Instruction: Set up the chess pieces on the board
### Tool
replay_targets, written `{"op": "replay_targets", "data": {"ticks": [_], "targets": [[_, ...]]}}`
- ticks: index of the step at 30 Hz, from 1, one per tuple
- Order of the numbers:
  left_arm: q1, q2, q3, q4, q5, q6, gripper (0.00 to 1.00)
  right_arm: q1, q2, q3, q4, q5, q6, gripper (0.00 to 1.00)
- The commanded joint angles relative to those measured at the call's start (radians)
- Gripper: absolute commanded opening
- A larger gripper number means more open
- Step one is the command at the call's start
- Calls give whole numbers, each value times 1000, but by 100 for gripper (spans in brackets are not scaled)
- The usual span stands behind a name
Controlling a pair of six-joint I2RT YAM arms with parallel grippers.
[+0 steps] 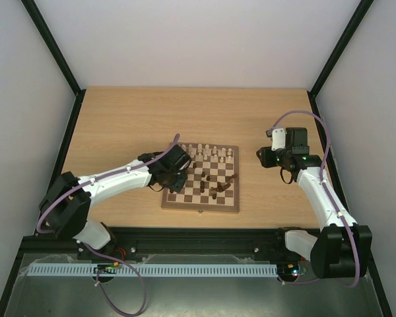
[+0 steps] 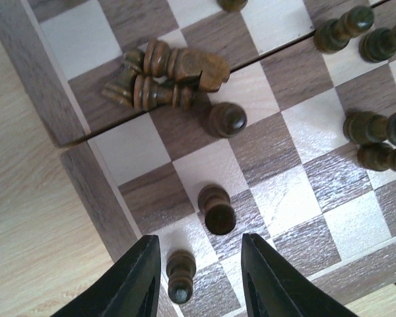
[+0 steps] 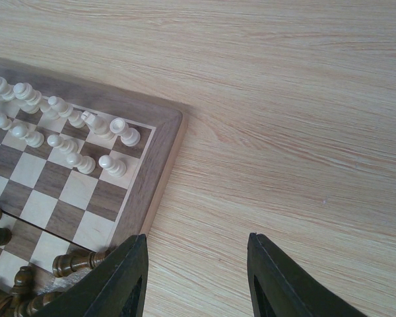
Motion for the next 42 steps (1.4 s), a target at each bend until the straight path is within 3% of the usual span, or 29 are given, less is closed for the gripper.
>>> {"op": "replay_targets", "data": {"ticks": [1, 23, 31, 36, 42], "targets": [[-1, 52, 40, 4, -6, 32, 36, -2, 5, -9, -15, -6, -7, 43], [-1, 136, 80, -3, 38, 47, 12, -2, 8, -10, -16, 0, -12, 43], [-25, -16, 86, -105, 68, 30, 6, -2, 8, -9, -16, -3, -12, 43], [-59, -95, 25, -187, 105, 1, 6, -2, 8, -7, -16, -5, -12, 43], [-87, -133, -60, -172, 100, -48, 7, -2, 7, -7, -17, -5, -12, 43]]}}
